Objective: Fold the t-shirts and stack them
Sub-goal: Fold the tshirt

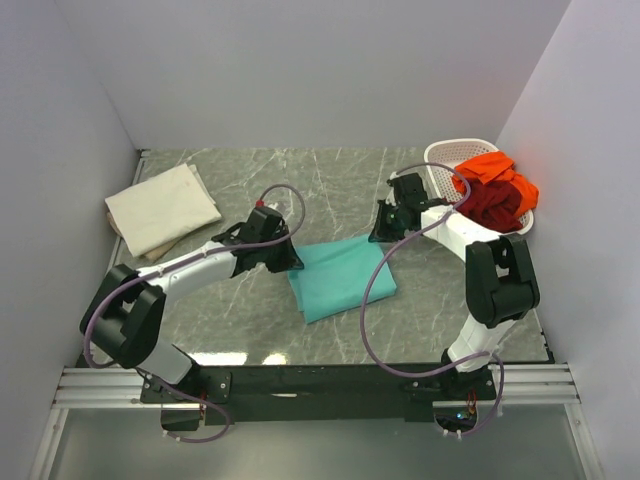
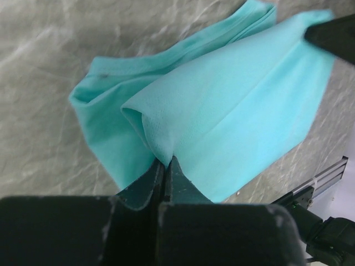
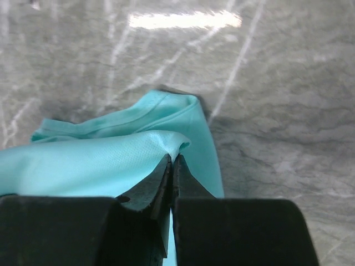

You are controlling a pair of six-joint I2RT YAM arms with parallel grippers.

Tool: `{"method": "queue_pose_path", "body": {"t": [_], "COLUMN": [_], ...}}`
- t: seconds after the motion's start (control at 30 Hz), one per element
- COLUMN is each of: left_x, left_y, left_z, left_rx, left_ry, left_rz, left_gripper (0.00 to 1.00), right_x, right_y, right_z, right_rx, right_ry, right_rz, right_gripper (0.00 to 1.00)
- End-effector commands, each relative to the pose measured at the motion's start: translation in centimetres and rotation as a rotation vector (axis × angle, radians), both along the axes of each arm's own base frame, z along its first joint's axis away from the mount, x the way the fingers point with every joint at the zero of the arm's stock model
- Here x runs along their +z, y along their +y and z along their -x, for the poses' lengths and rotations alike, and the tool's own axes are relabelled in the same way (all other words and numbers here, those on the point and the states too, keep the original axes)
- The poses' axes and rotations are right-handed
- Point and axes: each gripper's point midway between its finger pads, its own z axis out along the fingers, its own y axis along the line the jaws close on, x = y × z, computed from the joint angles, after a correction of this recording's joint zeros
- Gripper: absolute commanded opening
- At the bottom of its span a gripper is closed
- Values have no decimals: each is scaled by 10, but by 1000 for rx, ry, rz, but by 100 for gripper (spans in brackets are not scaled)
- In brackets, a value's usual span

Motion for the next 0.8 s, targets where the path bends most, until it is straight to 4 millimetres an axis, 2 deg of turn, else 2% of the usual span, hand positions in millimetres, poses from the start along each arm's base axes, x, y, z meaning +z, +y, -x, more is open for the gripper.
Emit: {"method": "queue_pose_path", "body": {"t": [0.0, 0.27, 0.4, 0.5, 0.53, 0.57, 0.6, 0.63, 0.67, 0.7, 0.77], "left_x": [0, -19, -28, -35, -36, -41, -41, -42, -40, -39, -35], "left_y": [11, 31, 34, 33, 34, 37, 38, 40, 40, 41, 44], "left_z": [12, 32, 30, 24, 22, 20, 18, 18, 18, 19, 22], "left_rx": [47, 102, 109, 93, 95, 98, 101, 105, 106, 104, 109], "left_ry": [17, 65, 60, 44, 42, 42, 34, 35, 34, 34, 32], "left_rz": [-6, -45, -61, -86, -98, -123, -132, -144, -144, -146, -142], "left_gripper": [0, 0, 0, 13, 27, 48, 48, 64, 70, 79, 84], "right_x": [30, 23, 16, 14, 12, 13, 14, 14, 20, 22, 33], "right_y": [14, 35, 42, 43, 45, 45, 45, 45, 45, 44, 41], "right_z": [-20, -28, -30, -30, -30, -30, -31, -30, -30, -30, -29], "right_rx": [31, 75, 83, 84, 85, 87, 84, 87, 88, 86, 82], "right_ry": [-92, -77, -64, -63, -58, -59, -63, -63, -78, -82, -111], "right_rz": [-29, -27, -24, -20, -22, -22, -19, -11, -7, -4, 5], "right_gripper": [3, 2, 2, 3, 6, 27, 42, 50, 60, 63, 70]}}
